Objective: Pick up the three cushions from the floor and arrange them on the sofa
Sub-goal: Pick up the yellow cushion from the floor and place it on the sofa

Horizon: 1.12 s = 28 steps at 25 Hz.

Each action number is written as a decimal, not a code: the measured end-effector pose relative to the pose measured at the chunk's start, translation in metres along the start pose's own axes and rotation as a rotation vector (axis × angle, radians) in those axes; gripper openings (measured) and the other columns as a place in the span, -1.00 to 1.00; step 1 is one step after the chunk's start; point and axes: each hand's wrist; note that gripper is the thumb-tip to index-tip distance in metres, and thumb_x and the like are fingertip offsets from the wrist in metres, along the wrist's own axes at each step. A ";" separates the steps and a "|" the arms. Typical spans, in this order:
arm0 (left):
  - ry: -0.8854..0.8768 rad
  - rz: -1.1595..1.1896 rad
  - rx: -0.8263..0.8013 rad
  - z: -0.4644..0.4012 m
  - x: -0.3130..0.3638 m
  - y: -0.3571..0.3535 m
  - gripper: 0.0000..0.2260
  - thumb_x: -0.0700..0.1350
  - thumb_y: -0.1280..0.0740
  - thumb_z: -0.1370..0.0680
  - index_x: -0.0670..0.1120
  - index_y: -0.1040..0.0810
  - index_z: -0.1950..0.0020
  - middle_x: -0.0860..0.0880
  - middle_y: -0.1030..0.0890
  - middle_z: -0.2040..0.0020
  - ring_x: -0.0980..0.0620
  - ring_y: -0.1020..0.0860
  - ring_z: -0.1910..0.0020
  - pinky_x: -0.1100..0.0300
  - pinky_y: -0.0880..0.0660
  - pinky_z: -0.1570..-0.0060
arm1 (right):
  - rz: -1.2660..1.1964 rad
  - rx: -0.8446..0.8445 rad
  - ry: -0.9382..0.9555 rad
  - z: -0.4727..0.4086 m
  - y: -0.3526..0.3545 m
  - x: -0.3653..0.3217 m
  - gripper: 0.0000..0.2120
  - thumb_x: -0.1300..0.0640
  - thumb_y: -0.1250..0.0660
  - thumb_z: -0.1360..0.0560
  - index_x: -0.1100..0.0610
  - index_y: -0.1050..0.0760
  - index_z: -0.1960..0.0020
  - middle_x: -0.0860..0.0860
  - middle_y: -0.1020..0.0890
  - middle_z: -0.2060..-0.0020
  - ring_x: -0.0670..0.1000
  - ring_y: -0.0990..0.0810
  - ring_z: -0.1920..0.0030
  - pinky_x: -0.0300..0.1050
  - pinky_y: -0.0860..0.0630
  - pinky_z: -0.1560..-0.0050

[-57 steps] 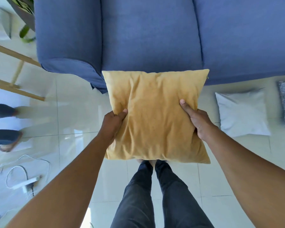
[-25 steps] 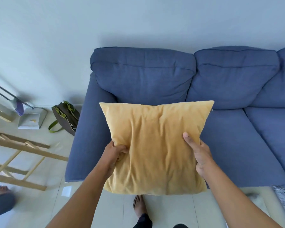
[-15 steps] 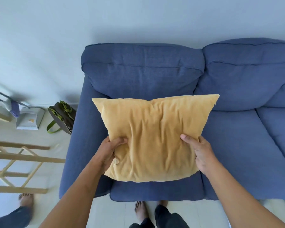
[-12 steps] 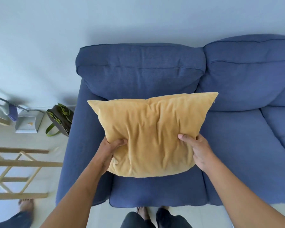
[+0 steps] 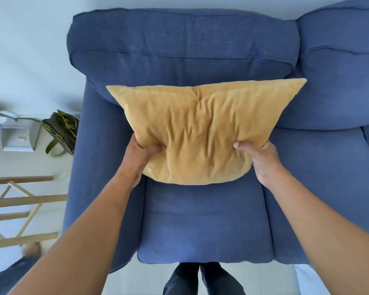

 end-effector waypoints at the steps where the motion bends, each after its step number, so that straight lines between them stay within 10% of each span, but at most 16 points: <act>1: 0.013 -0.010 0.006 -0.013 -0.002 -0.003 -0.20 -0.10 -0.65 -0.24 0.15 -0.45 -0.45 0.11 -0.68 -0.28 -0.02 -0.63 -0.28 -0.07 -0.56 -0.26 | 0.006 0.009 -0.009 -0.012 -0.004 0.003 -0.35 0.09 -0.69 -0.22 -0.01 -0.59 -0.27 -0.09 -0.76 -0.13 0.02 -0.69 -0.20 0.06 -0.55 -0.27; 13: 0.057 0.002 0.041 -0.070 -0.001 -0.006 -0.37 -0.26 -0.56 -0.41 0.01 -0.48 -0.44 0.03 -0.66 -0.27 -0.03 -0.63 -0.24 -0.03 -0.56 -0.27 | 0.125 -0.006 -0.131 -0.057 -0.020 -0.001 -0.50 0.14 -0.60 -0.43 0.00 -0.42 -0.25 -0.21 -0.57 -0.03 -0.03 -0.54 -0.13 0.12 -0.48 -0.29; 19: 0.014 0.172 0.100 -0.094 0.035 0.009 -0.45 -0.04 -0.54 -0.48 -0.06 -0.51 -0.44 0.03 -0.70 -0.24 -0.01 -0.66 -0.20 0.02 -0.61 -0.15 | 0.044 0.100 0.051 -0.078 -0.023 -0.050 -0.15 -0.14 -0.68 -0.23 0.01 -0.42 -0.42 -0.10 -0.61 -0.28 -0.03 -0.59 -0.25 0.06 -0.49 -0.25; 25: -0.131 0.059 0.176 -0.097 0.055 0.001 -0.78 -0.19 -0.49 -0.56 -0.05 -0.62 -0.19 0.04 -0.71 -0.07 0.08 -0.67 -0.05 0.08 -0.61 -0.10 | 0.130 0.210 0.109 -0.083 -0.014 -0.055 -0.61 0.11 -0.54 -0.50 0.11 -0.58 -0.29 -0.12 -0.66 0.00 -0.11 -0.64 -0.02 -0.21 -0.57 -0.05; 28: -0.126 0.092 0.242 -0.100 0.046 0.004 -0.83 -0.22 -0.49 -0.55 -0.02 -0.62 -0.09 0.02 -0.70 -0.06 0.04 -0.67 -0.07 0.02 -0.63 -0.18 | 0.031 0.296 0.108 -0.087 -0.015 -0.040 -0.73 0.11 -0.53 -0.52 0.11 -0.60 -0.19 -0.06 -0.69 -0.01 -0.06 -0.66 -0.03 -0.05 -0.63 -0.17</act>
Point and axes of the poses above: each hand's wrist, its own z-axis away from the middle knuckle, its own y-axis out of the back of the hand, x = y × z
